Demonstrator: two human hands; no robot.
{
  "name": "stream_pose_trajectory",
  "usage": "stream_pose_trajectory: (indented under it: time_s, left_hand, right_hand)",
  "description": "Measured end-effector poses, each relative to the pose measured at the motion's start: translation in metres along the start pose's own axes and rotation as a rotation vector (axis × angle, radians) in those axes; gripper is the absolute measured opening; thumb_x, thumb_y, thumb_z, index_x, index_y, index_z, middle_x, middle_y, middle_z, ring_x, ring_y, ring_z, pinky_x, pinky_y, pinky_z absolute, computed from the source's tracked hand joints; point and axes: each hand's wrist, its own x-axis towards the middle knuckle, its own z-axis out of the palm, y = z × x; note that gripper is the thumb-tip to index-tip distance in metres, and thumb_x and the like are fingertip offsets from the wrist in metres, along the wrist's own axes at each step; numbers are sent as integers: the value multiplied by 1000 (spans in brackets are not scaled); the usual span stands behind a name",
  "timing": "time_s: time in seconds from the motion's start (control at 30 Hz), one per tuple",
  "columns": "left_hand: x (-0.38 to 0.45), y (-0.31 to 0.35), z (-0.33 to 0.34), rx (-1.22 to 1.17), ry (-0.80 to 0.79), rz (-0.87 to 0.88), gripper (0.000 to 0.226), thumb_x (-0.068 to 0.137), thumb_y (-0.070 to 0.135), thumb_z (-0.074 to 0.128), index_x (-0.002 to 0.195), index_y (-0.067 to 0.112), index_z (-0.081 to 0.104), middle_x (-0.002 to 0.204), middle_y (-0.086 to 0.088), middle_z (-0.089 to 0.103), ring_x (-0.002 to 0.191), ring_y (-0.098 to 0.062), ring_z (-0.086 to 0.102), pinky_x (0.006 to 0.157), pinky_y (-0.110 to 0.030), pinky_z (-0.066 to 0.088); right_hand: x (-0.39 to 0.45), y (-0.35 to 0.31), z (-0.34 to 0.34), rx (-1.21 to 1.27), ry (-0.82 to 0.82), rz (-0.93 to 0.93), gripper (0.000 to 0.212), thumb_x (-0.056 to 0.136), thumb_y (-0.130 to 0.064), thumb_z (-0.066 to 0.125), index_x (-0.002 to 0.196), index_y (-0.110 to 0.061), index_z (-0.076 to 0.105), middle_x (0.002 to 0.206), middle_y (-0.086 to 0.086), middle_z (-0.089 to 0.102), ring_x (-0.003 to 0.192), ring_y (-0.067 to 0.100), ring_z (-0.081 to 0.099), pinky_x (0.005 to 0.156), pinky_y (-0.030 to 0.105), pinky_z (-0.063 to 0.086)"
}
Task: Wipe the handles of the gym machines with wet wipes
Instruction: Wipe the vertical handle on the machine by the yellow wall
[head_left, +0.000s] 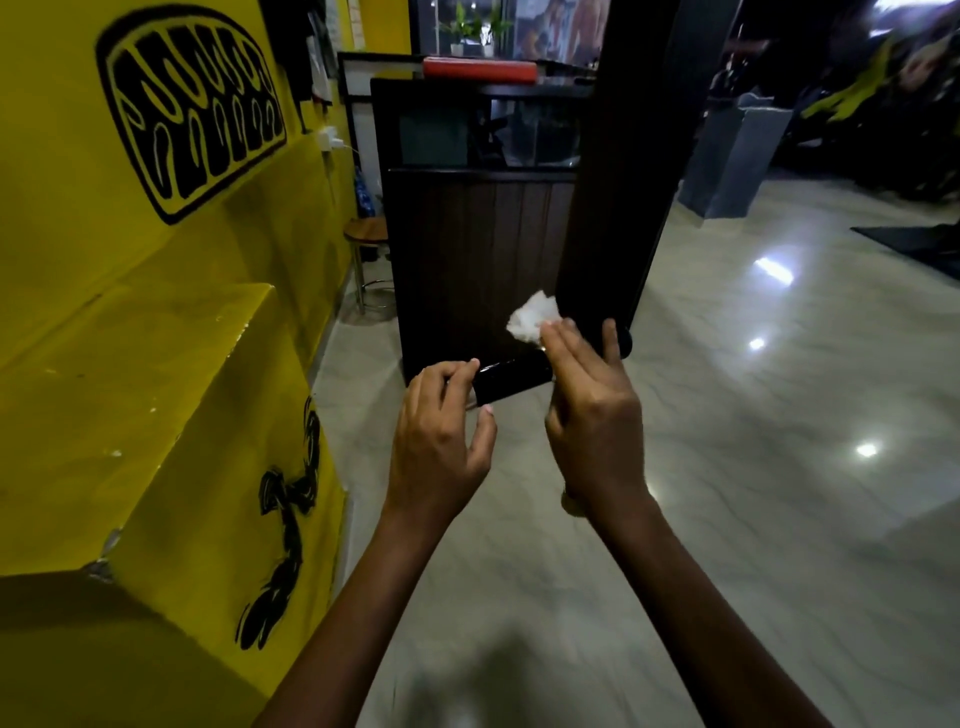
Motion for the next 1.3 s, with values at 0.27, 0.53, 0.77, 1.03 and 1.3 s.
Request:
stream_pose_trajectory:
  time_s: [0.27, 0.53, 0.77, 1.03, 1.3]
  left_hand:
    - [-1, -2, 3, -40, 9, -9, 43, 86, 22, 48, 123, 2, 55, 108, -10, 53, 100, -17, 47, 83, -21, 42]
    - [-3, -5, 3, -95, 2, 3, 47, 88, 19, 46, 131, 1, 49, 115, -11, 52, 104, -16, 46, 88, -17, 41]
    - [-2, -6, 5, -109, 3, -9, 52, 89, 19, 45, 136, -2, 42, 109, -14, 53, 99, -16, 45, 89, -13, 34]
    - [-3, -7, 3, -142, 2, 10, 51, 88, 17, 46, 136, -1, 43, 112, -14, 53, 102, -15, 45, 91, -7, 33]
    - [-4, -9, 5, -154, -3, -2, 53, 88, 18, 47, 138, 2, 39, 115, -10, 50, 103, -16, 46, 92, -6, 30]
  right_hand:
    - [-15, -2, 3, -127, -161, -23, 55, 66, 15, 57, 120, 4, 58, 115, 21, 64, 110, 33, 61, 103, 56, 23]
    - [-8, -20, 20, 77, -250, 42, 52, 75, 12, 49, 126, 1, 54, 127, 21, 56, 125, 38, 46, 105, 52, 21]
    - [-1, 8, 7, 49, -222, -74, 64, 68, 22, 58, 127, -4, 55, 128, 15, 58, 126, 21, 41, 103, 51, 34]
    - [-5, -9, 11, 138, -256, -31, 45, 79, 5, 52, 124, 0, 58, 125, 16, 59, 118, 27, 56, 101, 27, 38]
    - [9, -11, 13, 104, -180, 122, 36, 81, 4, 63, 116, -3, 63, 106, 14, 65, 99, 26, 58, 77, 21, 43]
